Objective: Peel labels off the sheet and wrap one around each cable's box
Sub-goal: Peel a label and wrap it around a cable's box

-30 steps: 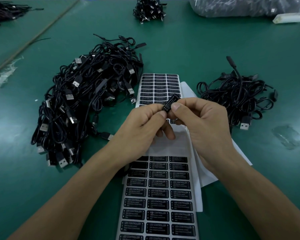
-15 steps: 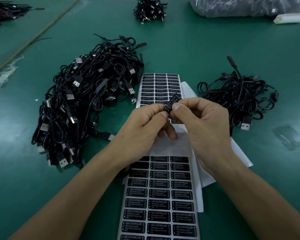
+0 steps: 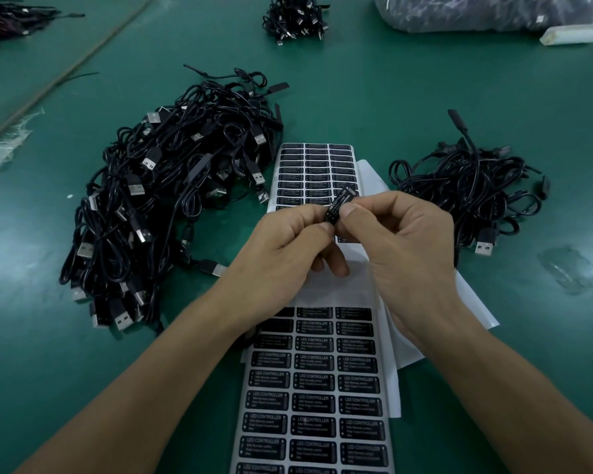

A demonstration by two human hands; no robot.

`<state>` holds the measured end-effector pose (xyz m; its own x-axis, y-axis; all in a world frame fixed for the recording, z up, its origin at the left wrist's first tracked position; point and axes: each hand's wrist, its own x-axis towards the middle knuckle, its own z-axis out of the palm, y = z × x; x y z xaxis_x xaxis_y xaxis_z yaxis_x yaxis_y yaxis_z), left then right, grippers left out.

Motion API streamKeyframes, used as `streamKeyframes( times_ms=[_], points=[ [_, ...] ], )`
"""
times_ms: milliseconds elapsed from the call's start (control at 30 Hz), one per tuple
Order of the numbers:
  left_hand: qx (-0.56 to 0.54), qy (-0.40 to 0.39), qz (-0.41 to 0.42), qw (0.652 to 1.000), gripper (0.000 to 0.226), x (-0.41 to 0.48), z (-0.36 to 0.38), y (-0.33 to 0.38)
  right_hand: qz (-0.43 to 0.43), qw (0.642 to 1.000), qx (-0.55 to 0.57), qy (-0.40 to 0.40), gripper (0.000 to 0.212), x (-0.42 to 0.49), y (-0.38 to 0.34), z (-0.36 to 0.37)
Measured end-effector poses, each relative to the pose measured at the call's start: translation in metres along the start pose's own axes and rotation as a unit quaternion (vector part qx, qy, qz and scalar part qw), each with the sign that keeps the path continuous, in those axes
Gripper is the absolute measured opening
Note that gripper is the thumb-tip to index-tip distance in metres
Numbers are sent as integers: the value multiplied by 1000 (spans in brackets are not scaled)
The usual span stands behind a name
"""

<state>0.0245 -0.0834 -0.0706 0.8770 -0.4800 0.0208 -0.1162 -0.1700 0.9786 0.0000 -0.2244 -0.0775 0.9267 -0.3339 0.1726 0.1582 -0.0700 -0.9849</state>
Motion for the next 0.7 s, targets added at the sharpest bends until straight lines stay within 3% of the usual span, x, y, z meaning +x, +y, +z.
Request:
streamKeyframes(
  times_ms=[700],
  points=[
    [-5,2,18,1000,35,2,-1,-3,-10,1000,21,-13,15,-1,-2,0]
  ],
)
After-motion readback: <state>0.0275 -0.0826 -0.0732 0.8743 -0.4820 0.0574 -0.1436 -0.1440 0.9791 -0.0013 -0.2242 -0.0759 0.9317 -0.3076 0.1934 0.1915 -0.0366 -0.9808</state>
